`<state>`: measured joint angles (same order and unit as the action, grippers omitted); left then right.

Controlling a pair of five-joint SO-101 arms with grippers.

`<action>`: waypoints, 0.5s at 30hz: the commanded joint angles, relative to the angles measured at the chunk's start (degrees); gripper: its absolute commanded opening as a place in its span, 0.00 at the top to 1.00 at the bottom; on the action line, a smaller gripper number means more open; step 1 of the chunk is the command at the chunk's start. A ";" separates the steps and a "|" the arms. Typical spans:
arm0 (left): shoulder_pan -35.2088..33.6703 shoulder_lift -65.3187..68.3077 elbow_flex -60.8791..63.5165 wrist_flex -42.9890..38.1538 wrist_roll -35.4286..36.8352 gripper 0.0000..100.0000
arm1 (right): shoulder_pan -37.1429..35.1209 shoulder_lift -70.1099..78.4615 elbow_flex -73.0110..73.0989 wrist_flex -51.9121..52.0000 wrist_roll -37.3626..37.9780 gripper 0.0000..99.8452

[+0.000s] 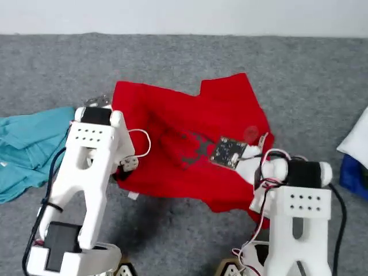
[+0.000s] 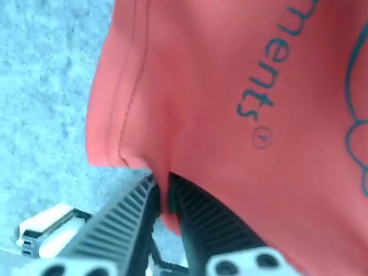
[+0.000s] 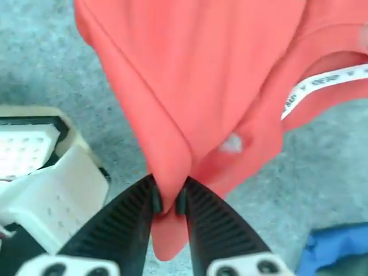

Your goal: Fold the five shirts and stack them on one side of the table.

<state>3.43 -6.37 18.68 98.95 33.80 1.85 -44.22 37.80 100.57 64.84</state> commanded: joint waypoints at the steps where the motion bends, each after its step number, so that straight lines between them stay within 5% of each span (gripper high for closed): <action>1: 0.35 -2.46 -2.33 1.49 -2.64 0.99 | 0.66 -1.19 1.32 -1.27 -0.09 0.99; 10: 0.70 0.44 -12.79 -12.48 -2.55 0.99 | -0.84 2.77 1.41 -26.15 -11.34 0.99; 15: 0.44 12.13 -21.58 -13.45 -2.55 0.98 | -0.40 13.14 -1.14 -38.55 -15.30 0.99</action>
<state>3.69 0.92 3.82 86.81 31.96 1.49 -35.96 39.47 68.84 51.56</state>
